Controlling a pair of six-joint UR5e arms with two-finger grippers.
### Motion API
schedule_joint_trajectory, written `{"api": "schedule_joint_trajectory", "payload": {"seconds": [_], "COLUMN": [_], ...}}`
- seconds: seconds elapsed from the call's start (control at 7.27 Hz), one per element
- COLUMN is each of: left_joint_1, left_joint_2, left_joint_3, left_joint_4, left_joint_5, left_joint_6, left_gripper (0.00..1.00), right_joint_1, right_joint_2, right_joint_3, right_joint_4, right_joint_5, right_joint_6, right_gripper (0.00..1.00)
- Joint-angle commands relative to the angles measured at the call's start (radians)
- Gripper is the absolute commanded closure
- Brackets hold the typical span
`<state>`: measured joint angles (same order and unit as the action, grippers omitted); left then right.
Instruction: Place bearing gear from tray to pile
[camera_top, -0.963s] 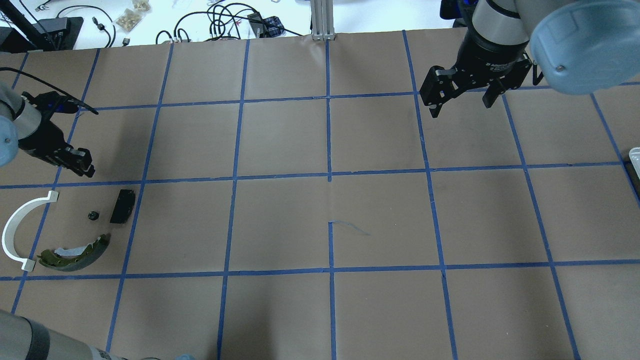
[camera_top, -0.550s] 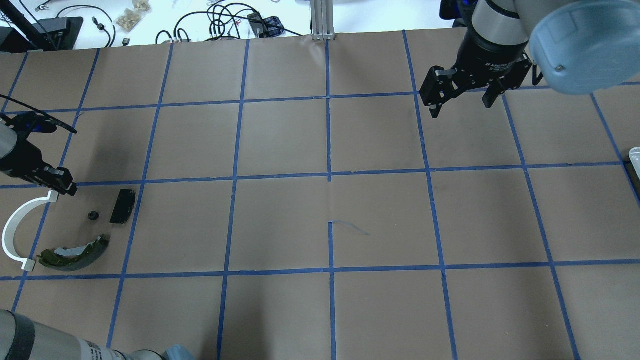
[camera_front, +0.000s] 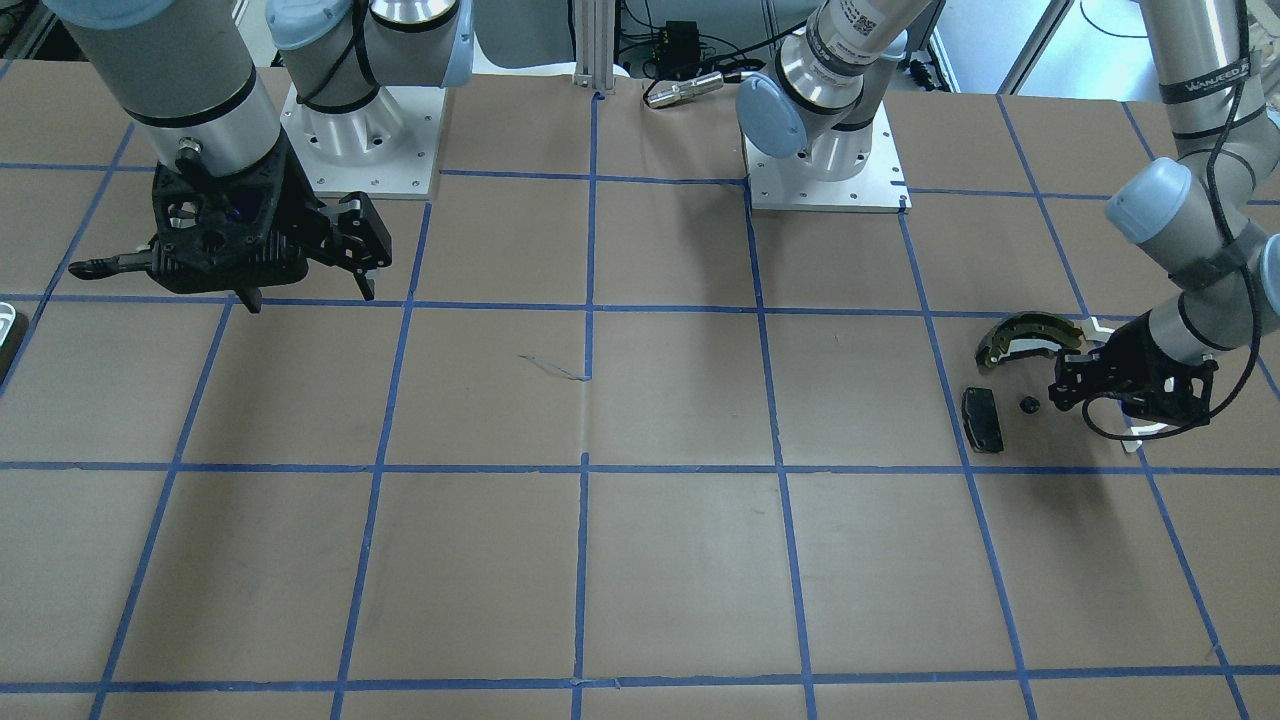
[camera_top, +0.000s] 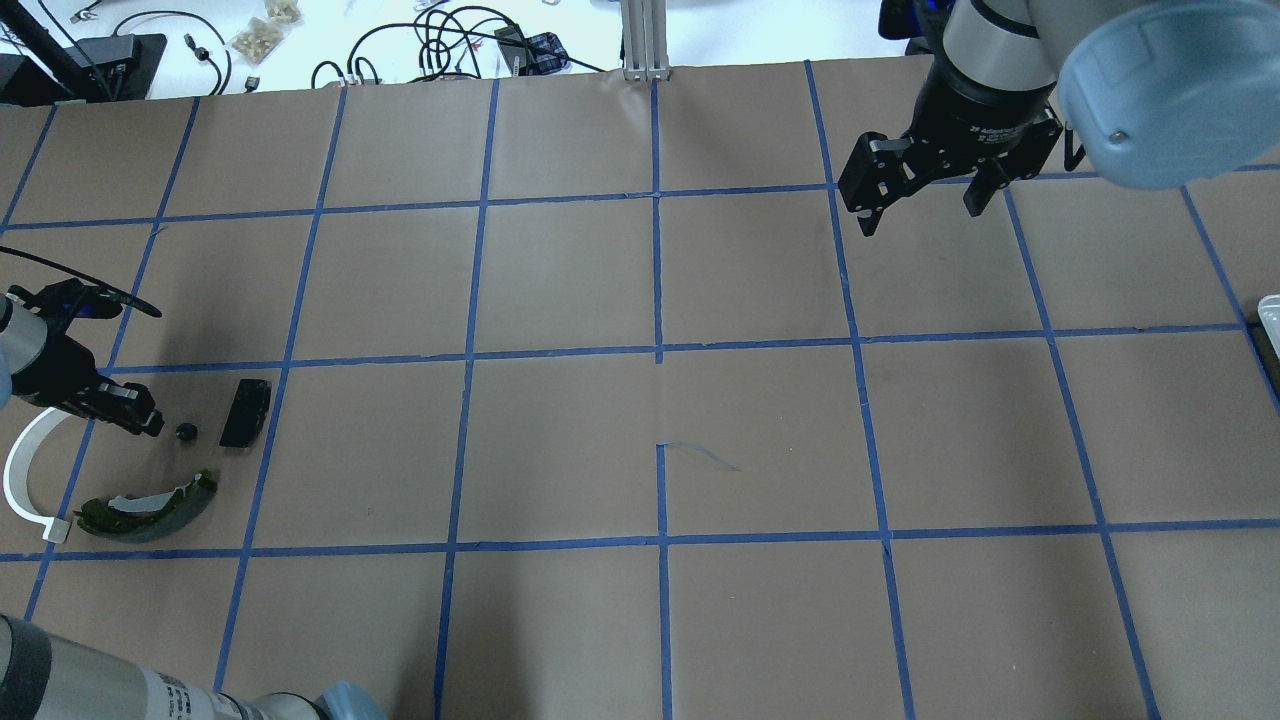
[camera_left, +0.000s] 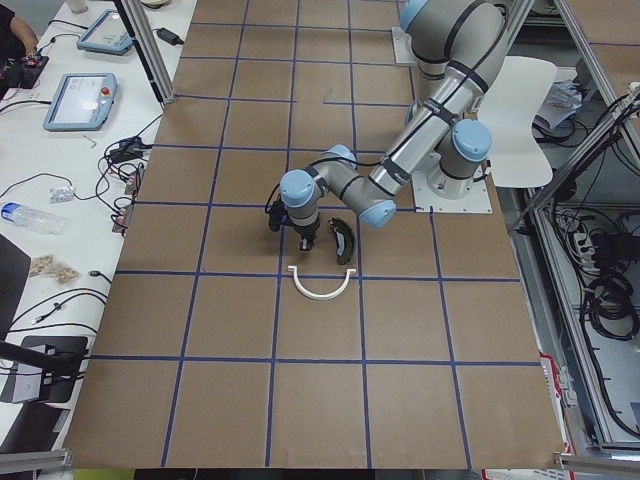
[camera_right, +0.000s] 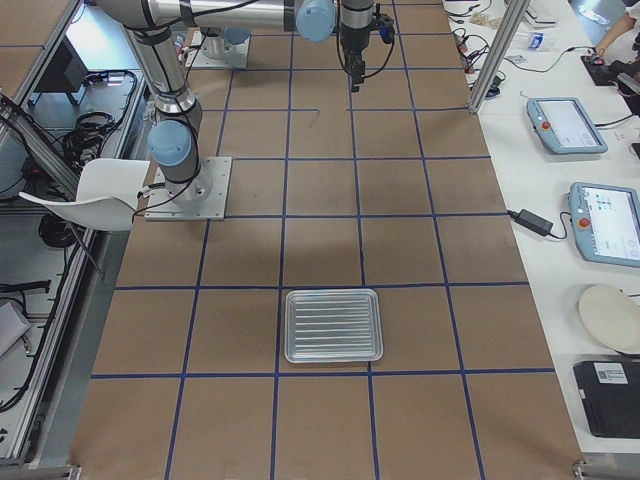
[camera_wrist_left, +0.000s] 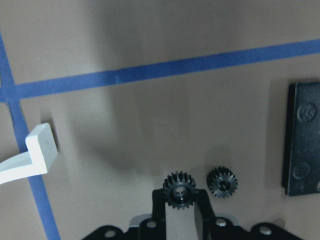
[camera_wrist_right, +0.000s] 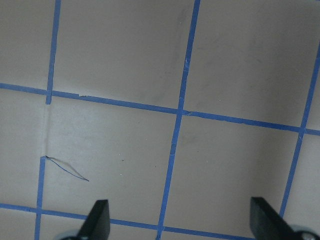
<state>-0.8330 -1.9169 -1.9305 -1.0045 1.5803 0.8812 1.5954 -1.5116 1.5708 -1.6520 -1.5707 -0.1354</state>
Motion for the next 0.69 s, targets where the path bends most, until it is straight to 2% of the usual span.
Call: {"api": "schedule_joint_trajectory", "payload": {"seconds": [0.0, 0.28, 0.41, 0.55], "left_joint_1": [0.003, 0.003, 0.003, 0.002], "left_joint_2": [0.004, -0.01, -0.014, -0.016], "left_joint_3": [-0.01, -0.008, -0.002, -0.004], "left_joint_4": [-0.002, 0.006, 0.004, 0.009], "left_joint_5": [0.001, 0.001, 0.006, 0.016], "left_joint_6": [0.004, 0.004, 0.004, 0.004], "left_gripper": [1.0, 0.79, 0.48, 0.03], "right_joint_1": [0.0, 0.0, 0.0, 0.0], "right_joint_2": [0.005, 0.005, 0.005, 0.005], "right_joint_3": [0.0, 0.0, 0.0, 0.0], "right_joint_4": [-0.032, -0.037, -0.037, -0.037], "right_joint_5": [-0.002, -0.006, -0.006, -0.006], "right_joint_6": [-0.001, -0.001, -0.001, -0.001], "right_gripper": [0.0, 0.0, 0.0, 0.0]}}
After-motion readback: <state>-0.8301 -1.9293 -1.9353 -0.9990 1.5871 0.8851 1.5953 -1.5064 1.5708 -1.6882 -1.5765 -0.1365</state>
